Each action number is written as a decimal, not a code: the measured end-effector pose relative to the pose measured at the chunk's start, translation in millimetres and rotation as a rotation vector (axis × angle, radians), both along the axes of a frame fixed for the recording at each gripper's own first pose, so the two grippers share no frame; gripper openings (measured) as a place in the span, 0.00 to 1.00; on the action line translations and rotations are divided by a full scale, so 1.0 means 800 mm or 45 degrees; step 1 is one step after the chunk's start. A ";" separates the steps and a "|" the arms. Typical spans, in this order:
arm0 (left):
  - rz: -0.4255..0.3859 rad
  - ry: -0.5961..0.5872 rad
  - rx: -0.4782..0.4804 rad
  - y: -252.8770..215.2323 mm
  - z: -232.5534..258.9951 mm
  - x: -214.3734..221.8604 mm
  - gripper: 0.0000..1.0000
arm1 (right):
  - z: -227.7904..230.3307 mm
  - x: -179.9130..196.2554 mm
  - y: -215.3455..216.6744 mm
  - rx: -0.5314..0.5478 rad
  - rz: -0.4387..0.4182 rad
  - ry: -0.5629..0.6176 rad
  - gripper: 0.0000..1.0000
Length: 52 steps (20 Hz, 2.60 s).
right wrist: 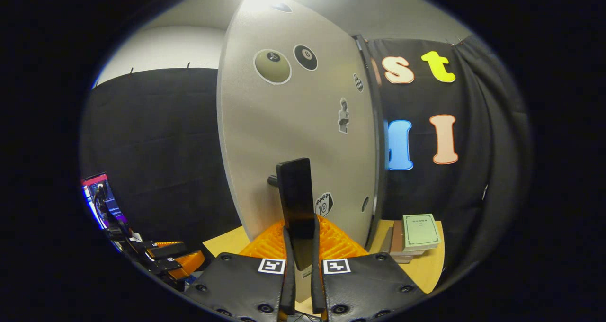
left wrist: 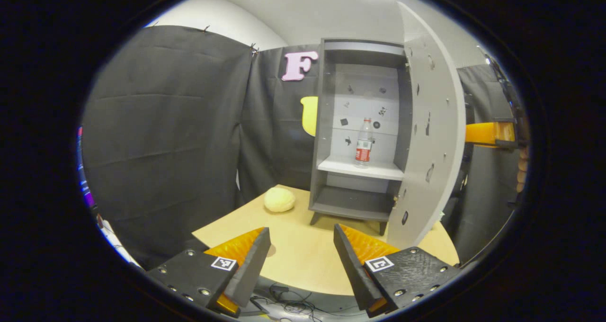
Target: Open the cabinet door with the right hand, grasp the bottle in the cabinet with the left hand and place it on the coaster, then close the cabinet door with the right hand.
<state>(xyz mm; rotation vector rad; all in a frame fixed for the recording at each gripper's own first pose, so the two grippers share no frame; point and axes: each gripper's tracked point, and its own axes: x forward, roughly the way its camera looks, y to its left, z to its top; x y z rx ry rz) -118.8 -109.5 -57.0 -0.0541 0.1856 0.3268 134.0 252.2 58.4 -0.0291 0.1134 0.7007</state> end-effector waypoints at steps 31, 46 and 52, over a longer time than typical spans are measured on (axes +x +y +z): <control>-0.714 -0.055 0.062 0.108 0.027 0.186 0.87 | 0.010 -0.115 -0.154 0.151 -1.054 -0.007 0.07; -0.748 -0.242 0.090 0.050 0.148 0.395 0.86 | -0.002 0.082 -0.213 0.256 -1.075 0.035 0.97; -0.771 -0.251 0.043 0.007 0.162 0.504 0.80 | -0.026 0.137 -0.233 0.193 -1.072 0.052 0.97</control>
